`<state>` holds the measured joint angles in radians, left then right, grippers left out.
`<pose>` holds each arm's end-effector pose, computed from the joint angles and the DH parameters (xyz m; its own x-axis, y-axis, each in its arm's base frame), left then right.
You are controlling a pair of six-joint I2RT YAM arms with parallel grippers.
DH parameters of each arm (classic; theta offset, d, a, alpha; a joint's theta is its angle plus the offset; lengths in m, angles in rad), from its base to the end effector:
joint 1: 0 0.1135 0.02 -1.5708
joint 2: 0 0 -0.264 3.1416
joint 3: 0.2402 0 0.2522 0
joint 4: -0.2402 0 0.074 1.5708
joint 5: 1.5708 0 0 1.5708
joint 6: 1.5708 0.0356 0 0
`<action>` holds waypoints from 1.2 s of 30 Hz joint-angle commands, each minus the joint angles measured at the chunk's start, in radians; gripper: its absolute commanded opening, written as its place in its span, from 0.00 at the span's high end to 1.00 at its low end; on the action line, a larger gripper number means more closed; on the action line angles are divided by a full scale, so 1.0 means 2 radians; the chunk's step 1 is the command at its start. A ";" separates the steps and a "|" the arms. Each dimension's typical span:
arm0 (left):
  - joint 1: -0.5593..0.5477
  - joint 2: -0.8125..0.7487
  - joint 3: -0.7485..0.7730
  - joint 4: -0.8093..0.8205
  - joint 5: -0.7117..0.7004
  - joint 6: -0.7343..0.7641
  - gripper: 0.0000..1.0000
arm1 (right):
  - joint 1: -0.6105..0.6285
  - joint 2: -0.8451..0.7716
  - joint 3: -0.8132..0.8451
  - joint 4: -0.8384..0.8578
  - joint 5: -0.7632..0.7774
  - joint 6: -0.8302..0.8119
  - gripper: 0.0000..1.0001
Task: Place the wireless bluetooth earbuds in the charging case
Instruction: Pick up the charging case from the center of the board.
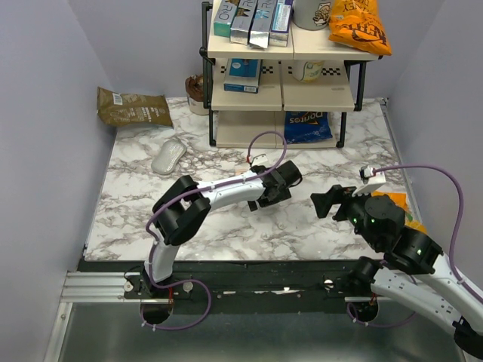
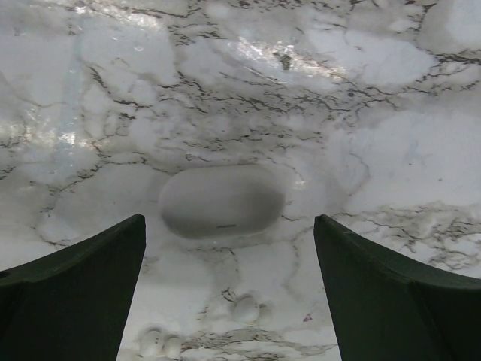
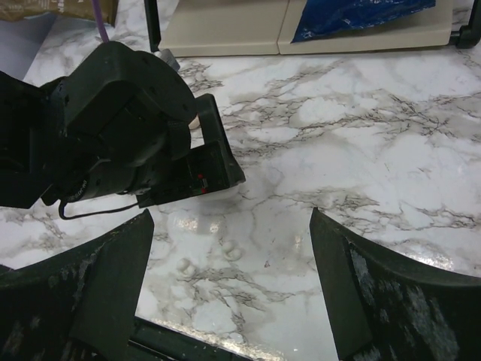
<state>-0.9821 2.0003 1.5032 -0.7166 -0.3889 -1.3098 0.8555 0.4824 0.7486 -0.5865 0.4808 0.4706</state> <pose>0.2396 -0.3345 0.1892 -0.8067 -0.4018 -0.4334 -0.3230 0.9138 -0.2461 0.0825 0.0699 0.3251 -0.3570 0.2021 -0.9120 -0.2463 0.9214 0.3006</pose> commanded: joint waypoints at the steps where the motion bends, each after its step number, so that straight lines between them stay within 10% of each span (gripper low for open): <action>1: -0.001 0.002 0.002 -0.034 -0.004 -0.010 0.01 | -0.001 -0.007 -0.008 0.000 0.000 0.002 0.07; 36: 0.002 0.058 0.010 -0.028 0.033 0.021 0.03 | 0.000 -0.016 -0.022 0.006 -0.002 0.004 0.07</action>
<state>-0.9642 2.0834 1.5551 -0.7647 -0.3759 -1.2404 0.8555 0.4690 0.7174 -0.5854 0.4805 0.4709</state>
